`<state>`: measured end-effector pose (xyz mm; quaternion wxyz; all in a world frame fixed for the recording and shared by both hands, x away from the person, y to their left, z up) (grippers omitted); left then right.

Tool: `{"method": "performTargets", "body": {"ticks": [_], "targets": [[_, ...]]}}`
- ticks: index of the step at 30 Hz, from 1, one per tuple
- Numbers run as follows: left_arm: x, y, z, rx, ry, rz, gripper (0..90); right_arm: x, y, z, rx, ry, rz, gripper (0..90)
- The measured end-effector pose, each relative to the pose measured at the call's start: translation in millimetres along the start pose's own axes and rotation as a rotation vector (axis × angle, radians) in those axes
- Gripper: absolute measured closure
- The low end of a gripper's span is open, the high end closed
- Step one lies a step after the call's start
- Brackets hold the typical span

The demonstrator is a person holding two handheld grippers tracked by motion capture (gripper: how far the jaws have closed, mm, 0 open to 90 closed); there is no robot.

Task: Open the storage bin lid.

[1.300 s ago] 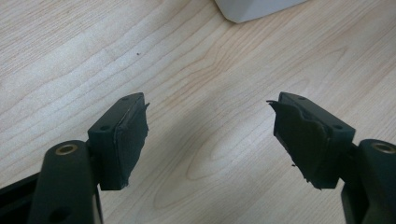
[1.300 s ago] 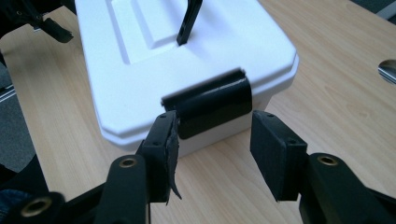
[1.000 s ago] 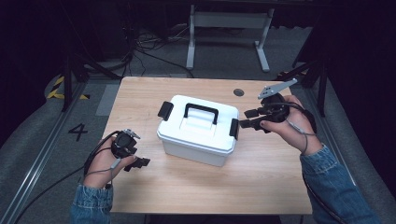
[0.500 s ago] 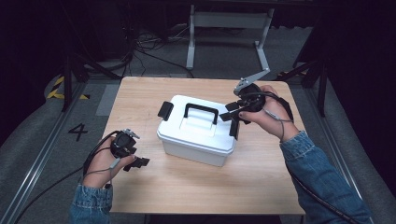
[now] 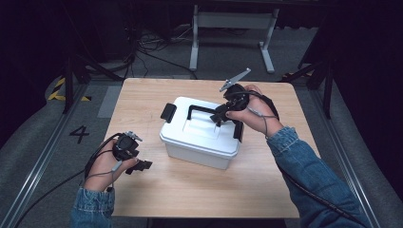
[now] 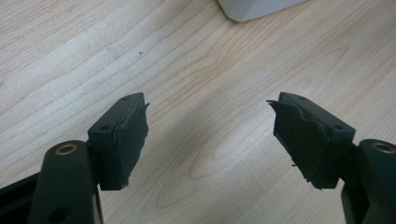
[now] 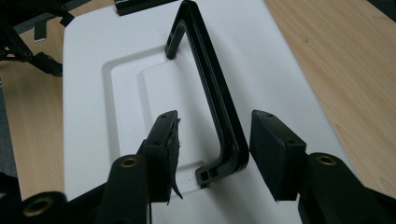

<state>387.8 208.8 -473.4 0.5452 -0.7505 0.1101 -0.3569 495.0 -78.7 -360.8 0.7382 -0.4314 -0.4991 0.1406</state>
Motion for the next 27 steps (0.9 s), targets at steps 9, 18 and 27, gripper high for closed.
{"method": "performTargets", "body": {"ticks": [9, 18, 27], "targets": [[-0.2, 0.2, 0.6, 0.003, -0.001, 0.001, 26.8, 6.4, 16.0, -1.1, 0.017, -0.014, 0.03, 61.7], [-0.4, 0.4, 0.3, -0.001, -0.003, 0.004, 26.8, 7.9, 19.6, 1.8, 0.032, -0.039, 0.055, 79.3], [-0.2, 1.2, 0.3, -0.001, 0.001, 0.006, 26.7, 7.9, 17.8, 8.6, 0.054, -0.104, 0.071, 82.4]]}}
Point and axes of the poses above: each handheld gripper's, and its own axes: y roughly forward along the jaws, x roughly out of its top, z roughly to its left, the point moved 7 cm from there along y, roughly forward along the jaws, and after that the axes turned 2 degrees about y, right-handed, at the moved point
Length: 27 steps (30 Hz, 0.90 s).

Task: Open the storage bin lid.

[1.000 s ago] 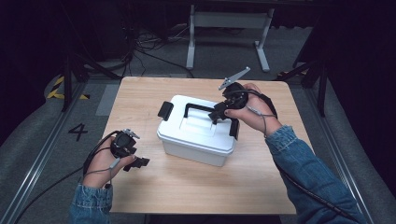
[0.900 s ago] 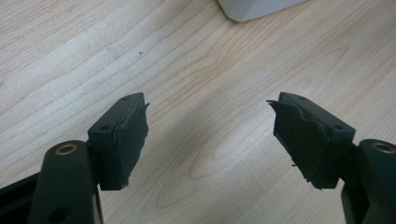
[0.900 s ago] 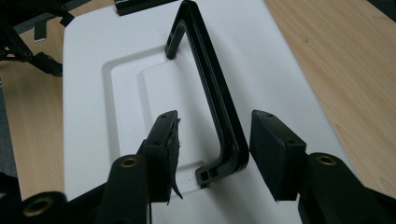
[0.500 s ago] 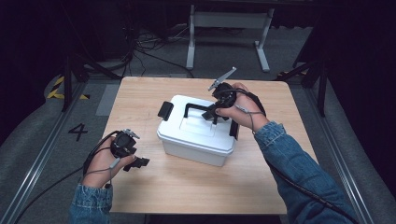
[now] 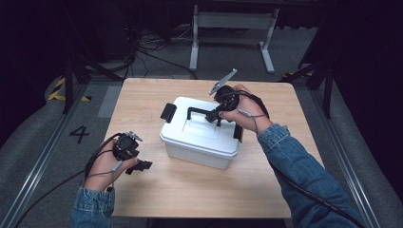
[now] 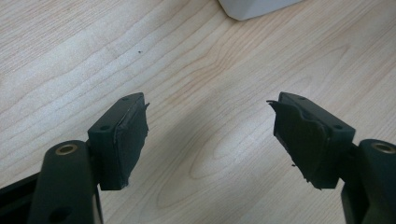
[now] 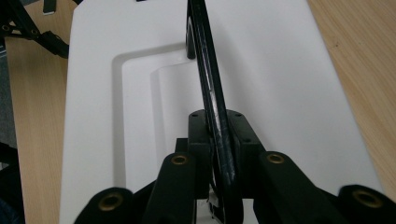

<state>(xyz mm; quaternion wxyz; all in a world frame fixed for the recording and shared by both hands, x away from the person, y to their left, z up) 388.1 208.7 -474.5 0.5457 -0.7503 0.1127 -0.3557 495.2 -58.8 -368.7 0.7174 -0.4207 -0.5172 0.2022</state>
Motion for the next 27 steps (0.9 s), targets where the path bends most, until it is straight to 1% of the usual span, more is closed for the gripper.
{"method": "performTargets", "body": {"ticks": [7, 10, 14, 17, 20, 21, 23, 26, 27], "targets": [[0.3, 0.5, 2.0, -0.001, 0.002, -0.001, 26.7, 0.3, -0.3, 0.8, 0.024, -0.025, 0.005, 83.3], [1.4, 0.9, 2.4, 0.002, 0.007, -0.003, 26.8, 0.4, -0.4, 0.8, 0.026, -0.028, 0.007, 83.4], [1.4, 1.4, 0.7, -0.004, 0.004, 0.002, 26.7, 0.4, -0.3, 0.7, 0.03, -0.034, 0.004, 83.6], [2.0, 1.4, 1.0, -0.005, 0.004, 0.002, 26.8, 0.4, -1.2, 1.2, 0.032, -0.049, 0.003, 84.1], [2.0, 1.6, 1.2, -0.005, 0.005, 0.004, 26.8, 1.5, -3.1, 1.5, 0.038, -0.049, -0.008, 84.5], [1.8, 1.9, 1.0, -0.003, 0.004, 0.006, 26.7, 1.8, -4.2, 1.6, 0.041, -0.056, -0.005, 84.5], [1.5, 2.1, 0.9, -0.004, 0.004, 0.006, 26.7, 3.5, -7.1, 1.6, 0.032, -0.058, -0.006, 84.6], [1.3, 2.3, 1.3, -0.004, 0.005, 0.007, 26.7, 5.2, -9.3, 2.1, 0.033, -0.06, -0.012, 84.6], [1.3, 2.2, 1.6, -0.002, 0.003, 0.006, 26.7, 7.6, -12.5, 3.2, 0.026, -0.066, -0.014, 84.6]]}}
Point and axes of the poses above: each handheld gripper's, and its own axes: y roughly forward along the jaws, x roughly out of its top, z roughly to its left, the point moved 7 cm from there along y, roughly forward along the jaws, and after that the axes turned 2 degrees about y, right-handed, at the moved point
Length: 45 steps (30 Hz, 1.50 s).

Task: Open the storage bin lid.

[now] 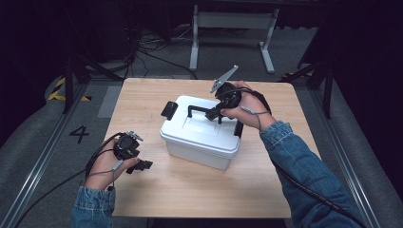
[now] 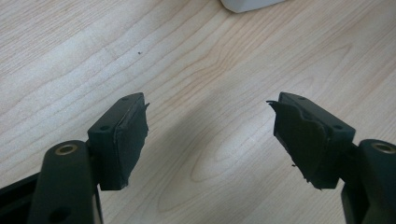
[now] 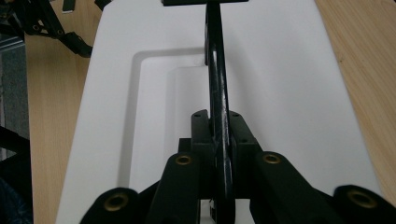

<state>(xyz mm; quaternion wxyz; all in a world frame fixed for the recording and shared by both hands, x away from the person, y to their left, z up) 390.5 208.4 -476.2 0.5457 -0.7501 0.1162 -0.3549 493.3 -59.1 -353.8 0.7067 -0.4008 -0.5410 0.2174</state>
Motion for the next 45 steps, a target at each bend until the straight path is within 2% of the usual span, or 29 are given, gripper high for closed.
{"method": "performTargets", "body": {"ticks": [9, 25, 36, 45], "targets": [[-1.7, -0.2, 0.2, 0.0, 0.001, 0.0, 26.7, 7.4, -15.2, 1.6, 0.004, -0.007, -0.031, 84.7], [-0.5, 1.5, 0.9, 0.001, 0.006, 0.004, 26.7, 11.7, -56.8, 2.5, -0.032, -0.007, -0.094, 84.7], [-0.4, 1.5, 1.5, -0.001, 0.005, 0.005, 26.7, -6.8, -85.3, -10.3, -0.078, 0.024, -0.115, 84.7], [-2.0, 1.6, 1.9, 0.003, -0.003, 0.006, 26.7, -33.5, -111.7, -28.4, -0.128, 0.091, -0.142, 84.7]]}}
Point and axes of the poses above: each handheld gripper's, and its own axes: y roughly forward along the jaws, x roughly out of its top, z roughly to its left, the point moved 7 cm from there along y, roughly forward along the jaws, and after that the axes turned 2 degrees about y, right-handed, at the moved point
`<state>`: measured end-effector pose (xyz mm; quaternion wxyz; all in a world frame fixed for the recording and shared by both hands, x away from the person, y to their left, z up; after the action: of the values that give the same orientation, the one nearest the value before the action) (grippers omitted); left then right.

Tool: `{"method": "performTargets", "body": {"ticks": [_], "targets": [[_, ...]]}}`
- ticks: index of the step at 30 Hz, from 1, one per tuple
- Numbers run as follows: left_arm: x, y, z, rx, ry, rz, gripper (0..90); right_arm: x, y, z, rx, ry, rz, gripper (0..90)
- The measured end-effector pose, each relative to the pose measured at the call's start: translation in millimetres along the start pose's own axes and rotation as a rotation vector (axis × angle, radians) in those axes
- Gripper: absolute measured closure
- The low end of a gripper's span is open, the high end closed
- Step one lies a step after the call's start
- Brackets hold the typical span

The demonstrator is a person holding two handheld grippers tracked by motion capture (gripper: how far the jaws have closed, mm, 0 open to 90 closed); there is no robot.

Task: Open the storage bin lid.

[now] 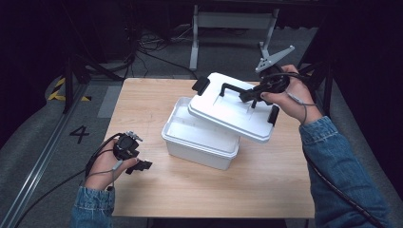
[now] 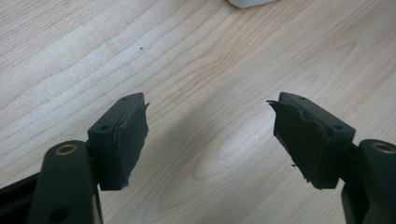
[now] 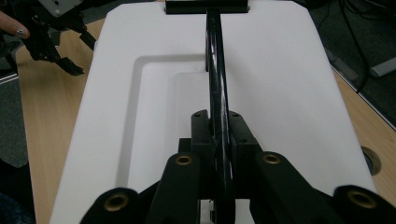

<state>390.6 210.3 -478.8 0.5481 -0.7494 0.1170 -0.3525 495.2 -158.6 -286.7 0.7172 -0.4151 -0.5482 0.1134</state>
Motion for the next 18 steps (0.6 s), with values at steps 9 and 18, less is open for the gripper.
{"method": "performTargets", "body": {"ticks": [9, 18], "targets": [[-0.2, 1.2, 0.2, 0.0, 0.003, 0.004, 26.7, -25.6, -24.8, -26.1, -0.064, 0.078, -0.022, 84.7], [-0.1, 2.4, -0.9, -0.007, 0.0, 0.01, 26.6, -54.6, -41.5, -54.2, -0.134, 0.156, -0.027, 84.7]]}}
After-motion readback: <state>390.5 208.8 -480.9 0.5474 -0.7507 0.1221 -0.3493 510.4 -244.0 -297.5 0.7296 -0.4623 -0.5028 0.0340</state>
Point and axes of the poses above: each handheld gripper's, and its own axes: y roughly forward along the jaws, x roughly out of its top, z roughly to its left, the point moved 7 cm from there along y, roughly forward along the jaws, and after that the axes turned 2 degrees about y, right-handed, at the moved point
